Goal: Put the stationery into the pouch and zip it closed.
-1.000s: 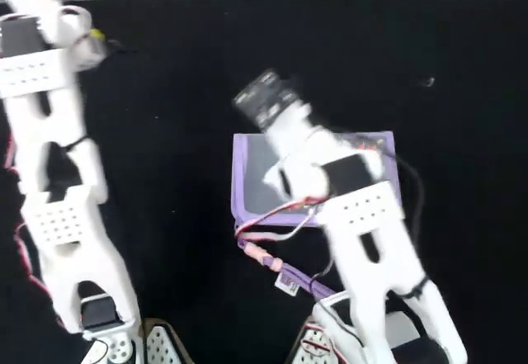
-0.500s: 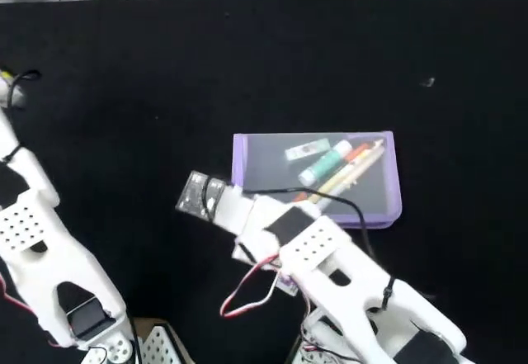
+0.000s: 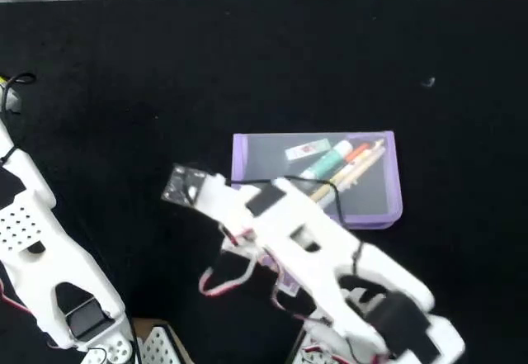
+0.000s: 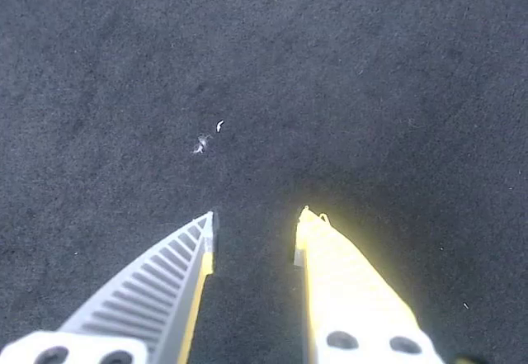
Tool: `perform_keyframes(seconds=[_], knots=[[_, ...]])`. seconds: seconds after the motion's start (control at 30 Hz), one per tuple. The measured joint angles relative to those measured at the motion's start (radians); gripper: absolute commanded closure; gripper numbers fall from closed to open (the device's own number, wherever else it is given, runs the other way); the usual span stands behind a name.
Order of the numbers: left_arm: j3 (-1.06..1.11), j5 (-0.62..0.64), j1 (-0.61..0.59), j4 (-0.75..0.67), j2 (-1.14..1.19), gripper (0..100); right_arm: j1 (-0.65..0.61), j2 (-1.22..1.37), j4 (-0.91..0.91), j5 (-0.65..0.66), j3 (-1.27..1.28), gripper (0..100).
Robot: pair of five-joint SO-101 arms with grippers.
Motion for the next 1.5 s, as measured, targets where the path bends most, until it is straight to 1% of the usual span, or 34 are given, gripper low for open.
perform_keyframes(seconds=[0.17, 0.3, 0.37, 0.5, 0.67, 0.73, 0.87, 1.0, 1.13, 1.2, 1.3, 1.37, 1.5], knots=[[0.000, 0.000, 0.000, -0.002, 0.000, 83, 0.000, 0.028, 0.201, 0.000, -0.206, 82.8], [0.000, 0.000, 0.000, -0.003, 0.000, 83, -0.002, 0.043, 0.315, 0.002, -0.252, 82.8], [0.000, 0.000, 0.000, -0.003, 0.000, 83, -0.003, 0.064, 0.344, -0.003, -0.252, 82.8], [0.000, 0.000, 0.000, -0.003, 0.000, 83, -0.012, 0.115, 0.354, -0.051, -0.252, 82.8], [0.000, 0.000, 0.000, -0.003, 0.000, 83, -0.098, 0.167, 0.359, -0.069, -0.252, 82.8], [0.000, 0.000, 0.000, -0.003, 0.000, 83, -0.127, 0.192, 0.348, -0.107, -0.252, 82.8], [0.000, 0.000, 0.000, -0.003, 0.000, 83, -0.126, 0.281, 0.310, -0.161, -0.253, 82.8], [0.000, 0.000, -0.011, -0.003, 0.000, 83, -0.103, 0.368, 0.267, -0.169, -0.253, 82.9], [0.000, 0.000, -0.008, -0.003, 0.000, 83, -0.086, 0.382, 0.242, -0.170, -0.253, 82.9], [0.000, 0.000, -0.008, -0.003, 0.000, 83, -0.086, 0.385, 0.242, -0.170, -0.253, 86.0], [0.000, 0.000, -0.009, -0.003, 0.000, 83, -0.084, 0.390, 0.241, -0.170, -0.253, 99.0], [0.000, 0.000, -0.011, -0.003, 0.000, 83, -0.080, 0.391, 0.241, -0.170, -0.253, 96.8], [0.000, 0.000, -0.011, -0.003, 0.000, 83, -0.078, 0.391, 0.241, -0.170, -0.253, 98.8]])
